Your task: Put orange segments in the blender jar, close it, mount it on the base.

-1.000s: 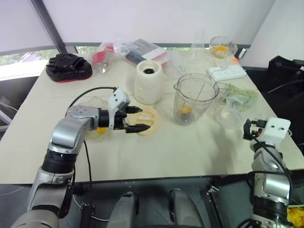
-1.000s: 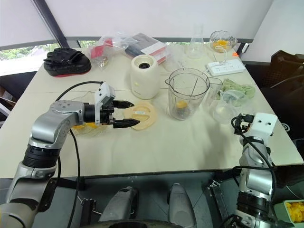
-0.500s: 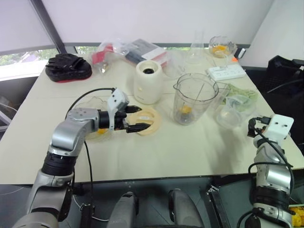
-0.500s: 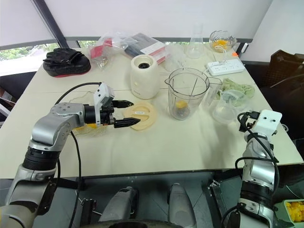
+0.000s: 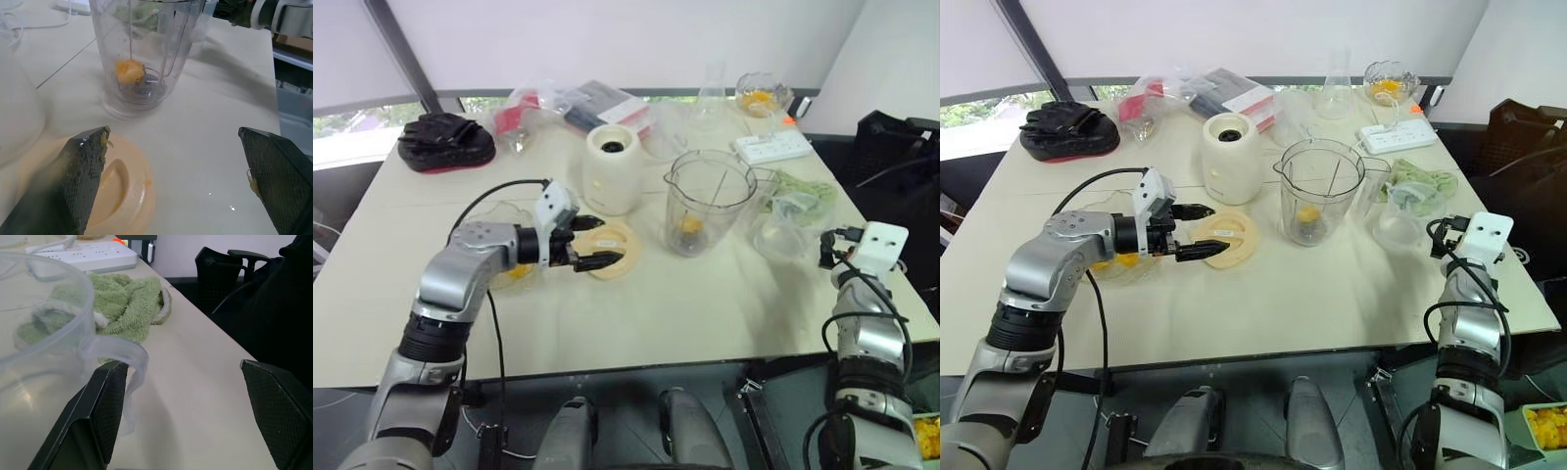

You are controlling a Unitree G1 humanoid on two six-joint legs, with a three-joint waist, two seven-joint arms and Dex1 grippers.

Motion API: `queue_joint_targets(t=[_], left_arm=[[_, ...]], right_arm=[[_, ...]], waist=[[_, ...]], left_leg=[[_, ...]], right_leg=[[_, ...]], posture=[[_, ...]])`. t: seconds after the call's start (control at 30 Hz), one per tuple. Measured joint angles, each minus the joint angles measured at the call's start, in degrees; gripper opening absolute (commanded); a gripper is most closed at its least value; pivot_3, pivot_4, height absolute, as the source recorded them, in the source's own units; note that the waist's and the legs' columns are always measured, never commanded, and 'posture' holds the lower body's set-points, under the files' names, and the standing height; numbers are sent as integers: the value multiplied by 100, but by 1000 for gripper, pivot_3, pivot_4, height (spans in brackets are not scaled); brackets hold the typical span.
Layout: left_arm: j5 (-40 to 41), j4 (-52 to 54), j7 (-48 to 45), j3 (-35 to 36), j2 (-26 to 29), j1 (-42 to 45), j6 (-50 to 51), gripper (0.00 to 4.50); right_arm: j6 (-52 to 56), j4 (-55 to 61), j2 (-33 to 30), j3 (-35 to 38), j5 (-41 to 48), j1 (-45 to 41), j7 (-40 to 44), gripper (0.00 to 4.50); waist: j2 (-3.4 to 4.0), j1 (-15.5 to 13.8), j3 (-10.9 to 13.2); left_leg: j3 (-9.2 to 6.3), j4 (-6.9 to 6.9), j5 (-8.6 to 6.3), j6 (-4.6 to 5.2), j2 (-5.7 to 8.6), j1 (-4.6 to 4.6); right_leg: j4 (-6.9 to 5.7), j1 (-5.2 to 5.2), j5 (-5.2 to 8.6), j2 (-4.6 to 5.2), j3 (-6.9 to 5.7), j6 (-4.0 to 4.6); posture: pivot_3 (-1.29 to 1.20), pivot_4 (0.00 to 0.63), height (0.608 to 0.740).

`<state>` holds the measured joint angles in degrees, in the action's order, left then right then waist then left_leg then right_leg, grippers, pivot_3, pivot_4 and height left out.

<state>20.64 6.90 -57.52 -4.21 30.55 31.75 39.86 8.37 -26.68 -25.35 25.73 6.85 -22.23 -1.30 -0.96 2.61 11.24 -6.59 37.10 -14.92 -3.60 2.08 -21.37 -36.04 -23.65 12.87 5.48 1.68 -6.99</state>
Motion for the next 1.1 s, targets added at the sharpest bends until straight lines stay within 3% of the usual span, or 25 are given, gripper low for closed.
queue_joint_targets(t=[0.07, 0.13, 0.17, 0.33, 0.37, 0.7, 1.1], left_arm=[[0, 0, 27, -37, 2, 0, -1, 4415], [0, 1, 44, -96, 2, 0, -1, 4482], [0, 1, 62, -110, 2, 0, -1, 4482], [1, 0, 138, -115, 47, 1, -23, 4482], [1, 0, 142, -115, 72, 1, -34, 4482], [4, -125, 145, -117, 110, -2, -200, 4482], [109, -125, 226, -115, 98, -63, -271, 4482]], right_arm=[[-112, -232, -62, -33, -6, -118, 0, 3799], [-190, -402, -90, -60, -9, -200, -3, 3241], [-249, -493, -92, -85, -9, -235, -1, 2898], [-391, -697, -91, -226, 6, -335, 7, 308], [-471, -699, -91, -227, 41, -379, 17, 39], [-585, -522, -70, -254, 179, -418, 9, 39], [-32, 717, 183, -154, 482, 0, -368, 39]], waist=[[0, -4, 0], [0, -3, 0], [0, -1, 0], [0, -12, 1], [0, -10, 1], [-2, -10, 0], [13, -16, 9]], left_leg=[[-1, -2, 0, 0, 0, 0], [-1, -2, 0, 0, 0, -1], [0, -2, 0, 0, 0, -1], [-1, -3, 0, 0, 0, -2], [-1, -3, 0, 0, 1, -2], [-7, -4, 0, 0, 1, 0], [-7, -8, 0, 0, 1, -5]], right_leg=[[0, 0, -3, 0, 0, -5], [2, 0, -3, 0, 0, -6], [2, 0, -3, 0, 0, -6], [4, 0, -2, 0, 0, -6], [4, 1, -2, 1, 0, -7], [20, 14, 0, 0, -7, -3], [21, 6, 0, 1, -7, -3]], posture=[[0, 150, 740], [0, 150, 740], [0, 150, 740], [0, 150, 740], [0, 150, 740], [0, 150, 740], [0, 150, 740]])
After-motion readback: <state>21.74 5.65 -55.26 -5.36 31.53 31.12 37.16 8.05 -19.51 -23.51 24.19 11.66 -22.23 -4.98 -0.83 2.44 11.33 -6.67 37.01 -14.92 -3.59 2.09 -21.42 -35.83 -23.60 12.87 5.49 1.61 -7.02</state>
